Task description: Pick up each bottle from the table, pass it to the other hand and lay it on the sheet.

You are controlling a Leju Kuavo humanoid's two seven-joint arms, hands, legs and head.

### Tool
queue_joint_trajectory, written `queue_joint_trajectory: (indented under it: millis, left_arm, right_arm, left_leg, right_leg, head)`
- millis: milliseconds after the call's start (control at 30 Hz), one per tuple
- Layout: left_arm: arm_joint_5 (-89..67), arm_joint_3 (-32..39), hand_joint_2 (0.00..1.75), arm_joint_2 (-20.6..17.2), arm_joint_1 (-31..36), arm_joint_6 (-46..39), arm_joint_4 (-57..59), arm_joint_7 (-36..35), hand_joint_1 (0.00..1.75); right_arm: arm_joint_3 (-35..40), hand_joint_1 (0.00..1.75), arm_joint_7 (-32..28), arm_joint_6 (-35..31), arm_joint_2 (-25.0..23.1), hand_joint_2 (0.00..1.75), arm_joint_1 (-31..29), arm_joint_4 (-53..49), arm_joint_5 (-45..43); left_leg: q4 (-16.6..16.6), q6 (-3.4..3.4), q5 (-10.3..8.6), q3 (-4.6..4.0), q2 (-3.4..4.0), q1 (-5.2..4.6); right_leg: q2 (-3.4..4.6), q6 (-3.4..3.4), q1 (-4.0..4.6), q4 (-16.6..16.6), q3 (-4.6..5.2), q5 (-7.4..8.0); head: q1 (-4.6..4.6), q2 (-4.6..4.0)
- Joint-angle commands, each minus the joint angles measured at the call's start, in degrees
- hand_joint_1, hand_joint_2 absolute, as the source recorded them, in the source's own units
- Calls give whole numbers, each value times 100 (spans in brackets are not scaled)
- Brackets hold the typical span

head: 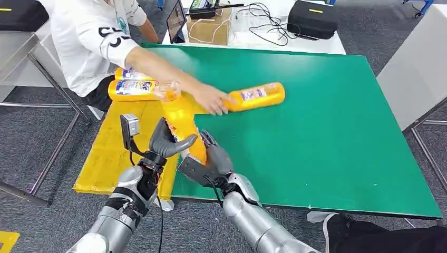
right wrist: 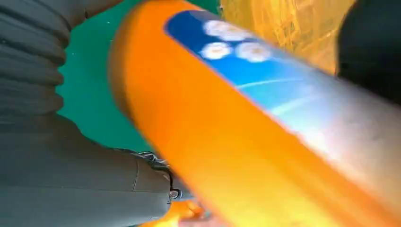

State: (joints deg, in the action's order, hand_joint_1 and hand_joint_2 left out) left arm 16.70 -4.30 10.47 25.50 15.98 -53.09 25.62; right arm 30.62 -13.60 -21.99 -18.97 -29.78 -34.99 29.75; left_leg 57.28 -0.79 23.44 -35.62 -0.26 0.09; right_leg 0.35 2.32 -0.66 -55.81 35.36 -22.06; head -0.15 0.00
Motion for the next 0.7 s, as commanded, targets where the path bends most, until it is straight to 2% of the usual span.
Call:
queue_joint_trajectory:
  millis: [33,167,233,333,400,500,533,700]
  left_arm:
    - [-1440,157,175,-561,442,-1220,419,440,175]
    - [-3123,49,175,-1084,974,-2167,1718,602,175]
    - [-4227,-318,175,-1333,1243,-2823,2349,263,175]
    - [-5205,-611,175,-1632,1527,-3043,3049,-187,175]
    - [-5398,-655,175,-1714,1574,-3063,3175,-269,175]
    - [-6102,-956,175,-1942,1661,-3220,3396,-686,175]
    - [-6425,-1168,175,-2087,1700,-3100,3494,-748,175]
    - [-6701,-1309,175,-2227,1720,-2921,3593,-674,175]
  right_arm:
    - [-459,0,-176,-237,454,175,106,-460,-170]
    - [-819,0,-336,-276,655,175,361,-1251,-320]
    - [-1063,0,-546,-379,682,175,559,-1790,-560]
    - [-1122,0,-590,-330,776,175,753,-2456,-698]
    - [-1105,0,-532,-315,794,175,758,-2515,-678]
    - [-1080,0,-533,-302,812,175,745,-2510,-664]
    - [-1058,0,-560,-278,821,175,712,-2474,-672]
    - [-1034,0,-628,-260,818,175,630,-2366,-707]
  left_leg:
    - [-2,3,2,10,-5,2]
    - [-3,5,3,17,-6,3]
    - [-6,6,2,20,-9,2]
    - [0,8,9,28,-9,5]
    - [-3,4,2,12,-1,2]
    - [-4,5,11,33,7,2]
    - [-4,4,7,21,11,2]
    - [-1,9,11,29,17,6]
  right_leg:
    - [-7,-5,3,2,-13,-4]
    - [-9,-8,4,1,-19,-6]
    - [-13,-8,3,1,-21,-7]
    - [-15,-11,6,-4,-28,-15]
    - [-5,-5,3,-1,-10,-6]
    - [2,-7,3,-3,-29,-11]
    - [7,-5,2,-2,-17,-5]
    - [7,-10,7,-4,-21,-9]
  head:
    - [0,0]
    - [2,0]
    - [2,2]
    - [0,0]
    - [0,2]
    - [0,0]
    - [0,0]
    - [0,0]
